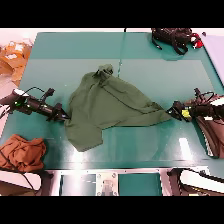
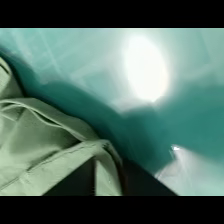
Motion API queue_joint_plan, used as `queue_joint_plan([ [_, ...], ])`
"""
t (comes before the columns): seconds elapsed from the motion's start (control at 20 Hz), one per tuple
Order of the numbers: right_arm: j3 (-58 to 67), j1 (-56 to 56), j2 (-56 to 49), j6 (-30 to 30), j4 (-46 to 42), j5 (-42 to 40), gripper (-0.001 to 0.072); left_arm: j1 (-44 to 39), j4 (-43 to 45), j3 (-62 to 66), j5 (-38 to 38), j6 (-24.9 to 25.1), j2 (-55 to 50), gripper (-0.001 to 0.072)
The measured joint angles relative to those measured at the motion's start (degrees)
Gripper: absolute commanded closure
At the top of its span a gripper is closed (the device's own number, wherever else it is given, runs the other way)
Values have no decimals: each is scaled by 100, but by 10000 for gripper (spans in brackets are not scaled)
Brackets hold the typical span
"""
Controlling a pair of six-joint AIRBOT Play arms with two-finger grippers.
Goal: Fold the shirts.
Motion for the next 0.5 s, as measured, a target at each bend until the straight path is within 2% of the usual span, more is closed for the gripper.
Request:
queue_joint_plan([
  [0.25,527,-9,31,-603,551,372,696,-4,-68,37,-179,-4,286,685],
  [0.5,1617,-179,695,-662,710,925,697,-4,-105,994,-629,-369,1305,685],
])
